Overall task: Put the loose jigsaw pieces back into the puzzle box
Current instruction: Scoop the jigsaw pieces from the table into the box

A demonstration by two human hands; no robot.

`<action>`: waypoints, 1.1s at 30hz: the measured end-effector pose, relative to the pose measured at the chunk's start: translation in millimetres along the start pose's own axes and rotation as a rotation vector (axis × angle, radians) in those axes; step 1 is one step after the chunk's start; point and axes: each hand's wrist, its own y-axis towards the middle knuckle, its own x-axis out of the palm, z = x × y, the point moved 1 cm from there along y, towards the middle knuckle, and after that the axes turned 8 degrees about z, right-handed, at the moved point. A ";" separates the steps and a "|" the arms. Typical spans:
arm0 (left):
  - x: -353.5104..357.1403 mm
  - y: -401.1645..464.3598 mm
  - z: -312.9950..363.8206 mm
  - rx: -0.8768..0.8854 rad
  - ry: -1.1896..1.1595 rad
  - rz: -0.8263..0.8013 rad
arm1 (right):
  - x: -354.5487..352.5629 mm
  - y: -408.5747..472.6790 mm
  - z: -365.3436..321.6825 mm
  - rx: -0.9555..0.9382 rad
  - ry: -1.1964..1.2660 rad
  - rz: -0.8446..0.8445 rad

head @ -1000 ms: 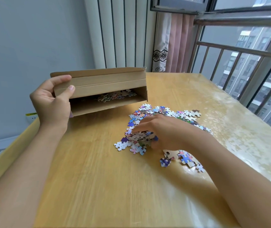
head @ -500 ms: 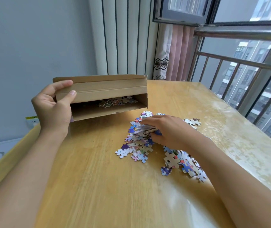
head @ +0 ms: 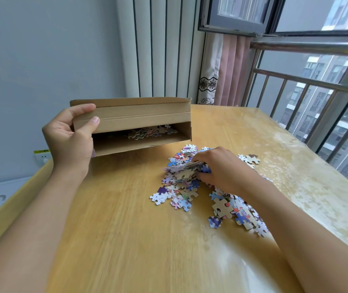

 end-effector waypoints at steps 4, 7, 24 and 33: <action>-1.2 3.3 0.3 0.001 -0.029 -0.003 | -3.8 1.6 3.2 -0.035 0.020 0.134; -2.7 7.5 1.9 -0.010 -0.054 -0.008 | -7.3 1.5 3.4 -0.042 0.104 0.200; -2.6 22.6 20.8 -0.064 -0.131 -0.057 | -34.6 83.9 -50.9 -0.500 -0.226 0.437; -6.3 30.6 13.4 -0.071 -0.147 -0.052 | -16.2 97.4 -47.5 -0.483 -0.107 0.629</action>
